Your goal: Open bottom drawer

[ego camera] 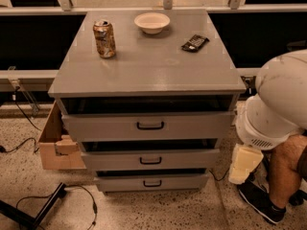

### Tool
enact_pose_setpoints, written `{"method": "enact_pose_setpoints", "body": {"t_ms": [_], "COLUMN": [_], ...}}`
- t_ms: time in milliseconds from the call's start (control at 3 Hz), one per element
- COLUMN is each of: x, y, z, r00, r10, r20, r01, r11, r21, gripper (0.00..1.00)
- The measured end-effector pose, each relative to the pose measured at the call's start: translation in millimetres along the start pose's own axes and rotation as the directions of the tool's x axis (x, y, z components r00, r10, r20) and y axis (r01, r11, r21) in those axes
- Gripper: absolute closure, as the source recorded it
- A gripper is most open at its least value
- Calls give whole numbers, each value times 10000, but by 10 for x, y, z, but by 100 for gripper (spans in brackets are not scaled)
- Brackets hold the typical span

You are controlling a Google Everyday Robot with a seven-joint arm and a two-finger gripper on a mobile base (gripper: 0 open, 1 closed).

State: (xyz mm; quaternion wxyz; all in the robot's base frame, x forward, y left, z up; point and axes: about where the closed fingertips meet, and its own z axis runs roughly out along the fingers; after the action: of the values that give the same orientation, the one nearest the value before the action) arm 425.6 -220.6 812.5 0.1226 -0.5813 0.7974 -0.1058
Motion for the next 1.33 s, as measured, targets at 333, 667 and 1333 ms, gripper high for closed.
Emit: {"method": "enact_pose_setpoints", "body": {"t_ms": [333,667,1333], "x": [-1,-167,-793], "y": [-1,79,665], "z": [-3,306,1718], "r00": [10000,9991,9944], "r10": [0,-411,-1037], "r20": [3,-121,190], "r01": [0,409,1053], "r11": [10000,9990,9861], "r21": [0,-207,-1289], "gripper": [0,0,0]}}
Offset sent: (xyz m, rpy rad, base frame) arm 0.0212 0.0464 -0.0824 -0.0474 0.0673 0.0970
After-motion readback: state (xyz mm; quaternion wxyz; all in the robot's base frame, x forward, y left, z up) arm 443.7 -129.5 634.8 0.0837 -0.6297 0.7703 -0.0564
